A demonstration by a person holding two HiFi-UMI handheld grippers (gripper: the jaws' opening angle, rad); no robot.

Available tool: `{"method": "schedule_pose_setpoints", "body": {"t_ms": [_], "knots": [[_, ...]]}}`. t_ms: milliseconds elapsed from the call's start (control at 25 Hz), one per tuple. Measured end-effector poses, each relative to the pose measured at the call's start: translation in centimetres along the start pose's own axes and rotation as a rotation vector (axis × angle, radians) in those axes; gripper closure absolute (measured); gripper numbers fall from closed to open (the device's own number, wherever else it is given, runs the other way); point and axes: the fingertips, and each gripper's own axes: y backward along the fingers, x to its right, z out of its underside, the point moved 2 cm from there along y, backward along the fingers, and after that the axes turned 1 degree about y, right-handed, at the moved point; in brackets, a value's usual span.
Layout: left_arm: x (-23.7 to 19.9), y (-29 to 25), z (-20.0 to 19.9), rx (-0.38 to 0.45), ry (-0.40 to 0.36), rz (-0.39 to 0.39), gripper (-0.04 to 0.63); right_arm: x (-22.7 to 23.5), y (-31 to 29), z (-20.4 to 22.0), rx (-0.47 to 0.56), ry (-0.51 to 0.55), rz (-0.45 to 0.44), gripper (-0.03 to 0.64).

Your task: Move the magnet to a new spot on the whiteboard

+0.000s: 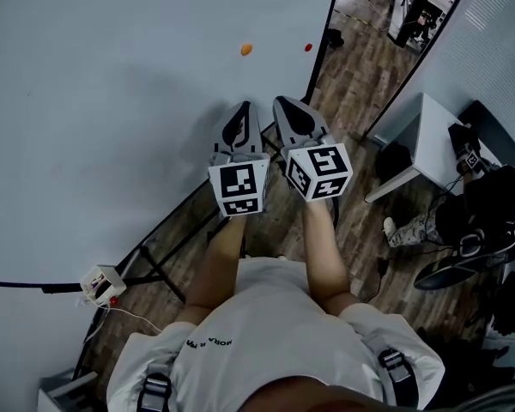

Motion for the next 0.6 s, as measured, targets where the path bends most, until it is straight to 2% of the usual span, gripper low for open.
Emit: {"method": "schedule_pose_setpoints", "body": {"t_ms": [600], "knots": [[-0.6,-1.6,0.8,-0.015,-0.012,-0.033,0.594,1.3,-3.4,0.3,-0.013,-0.006,-0.068,0.603]]}}
